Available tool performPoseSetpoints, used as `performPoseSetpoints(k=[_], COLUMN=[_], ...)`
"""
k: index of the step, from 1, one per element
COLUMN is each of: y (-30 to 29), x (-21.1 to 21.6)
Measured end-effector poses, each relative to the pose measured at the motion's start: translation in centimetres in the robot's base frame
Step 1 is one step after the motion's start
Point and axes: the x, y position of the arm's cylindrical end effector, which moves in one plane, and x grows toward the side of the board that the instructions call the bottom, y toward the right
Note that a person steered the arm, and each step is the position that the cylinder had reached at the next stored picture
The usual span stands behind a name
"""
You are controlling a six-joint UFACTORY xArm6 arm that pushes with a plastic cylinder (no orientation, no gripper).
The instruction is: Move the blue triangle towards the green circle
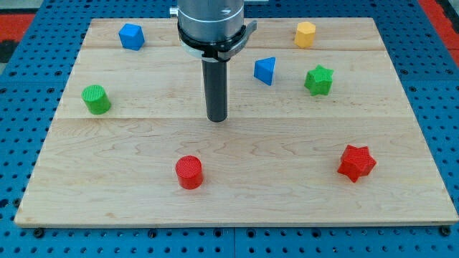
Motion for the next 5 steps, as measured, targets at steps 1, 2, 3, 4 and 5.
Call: performPoseSetpoints(k=[1,2,3,4,5], y=[0.4,5.9,9.0,12.3,12.4], x=[0.3,0.5,-4.1,-9.0,-12.2])
